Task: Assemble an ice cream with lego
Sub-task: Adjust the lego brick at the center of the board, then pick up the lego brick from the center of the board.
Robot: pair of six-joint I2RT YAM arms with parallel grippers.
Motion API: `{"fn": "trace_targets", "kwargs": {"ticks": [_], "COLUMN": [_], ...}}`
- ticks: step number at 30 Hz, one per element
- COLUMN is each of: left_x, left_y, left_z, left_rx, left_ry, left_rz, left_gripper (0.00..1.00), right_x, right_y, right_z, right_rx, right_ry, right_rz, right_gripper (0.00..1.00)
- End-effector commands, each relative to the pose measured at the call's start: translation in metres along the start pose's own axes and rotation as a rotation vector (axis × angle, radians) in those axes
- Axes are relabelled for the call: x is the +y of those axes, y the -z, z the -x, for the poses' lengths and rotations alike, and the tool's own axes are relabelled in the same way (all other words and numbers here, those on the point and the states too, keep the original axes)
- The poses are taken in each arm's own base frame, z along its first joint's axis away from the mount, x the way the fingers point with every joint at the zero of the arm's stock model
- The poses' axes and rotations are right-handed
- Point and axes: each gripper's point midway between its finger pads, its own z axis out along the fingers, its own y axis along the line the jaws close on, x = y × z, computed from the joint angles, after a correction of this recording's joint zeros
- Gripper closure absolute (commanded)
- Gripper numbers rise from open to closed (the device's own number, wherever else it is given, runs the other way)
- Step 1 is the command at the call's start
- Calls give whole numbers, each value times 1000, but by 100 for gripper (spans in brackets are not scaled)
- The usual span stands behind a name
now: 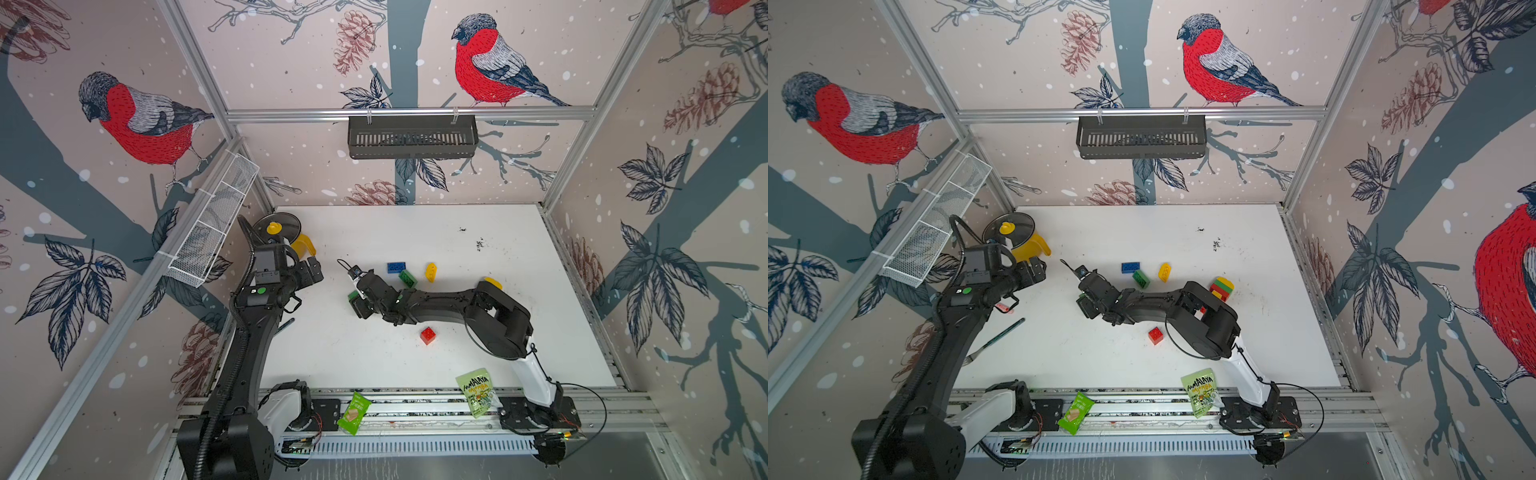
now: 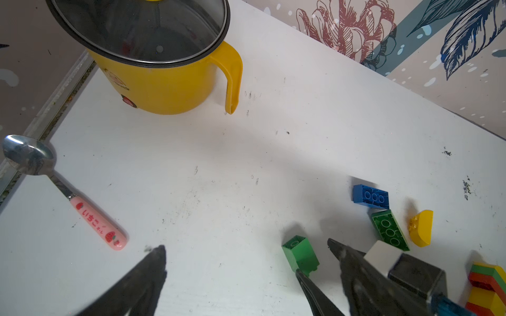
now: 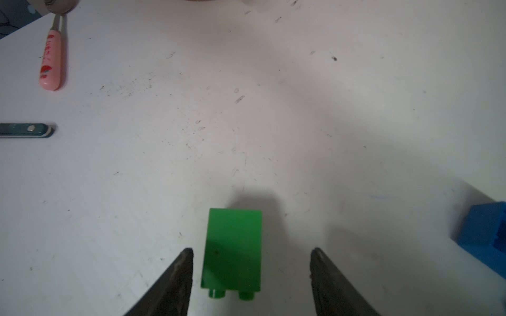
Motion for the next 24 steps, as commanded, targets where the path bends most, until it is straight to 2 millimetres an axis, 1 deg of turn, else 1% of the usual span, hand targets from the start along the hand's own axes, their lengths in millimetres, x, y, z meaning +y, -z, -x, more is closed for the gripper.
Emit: {"fn": "trace_targets", "kwargs": {"ticks": [1,3,7,12,16,23,24], "left_x": [2,2,4,3,3,3,3], "left_y": [2,3,4,4,6,8,9], "left_z": [1,2,2,1,3,3,4], "left_rx": [-8,-13,-18,-12,-21,-25,-26], "left_ry": [-12,-14,-16,-19,-24,-23,-24], "left_rz": [8,11,19,12,19,20,19], "left_gripper": [2,2,2,2,2,2,2], "right_x": [0,3,1,0,0,-5,-6], "right_y": [-4,-5,-9,-16,-17,-16,-16], "right_z": [0,-3,-6,-7,-8,-2,-2], "right_rx": [-14,-8,-1,9,9,5,8], "right_ry": [-24,-17,-15,1,4,4,5], "right_rz": [-8,2,-7,-11,-21,-36,-34], "right_gripper": [33,34,36,41,44,59,59]}}
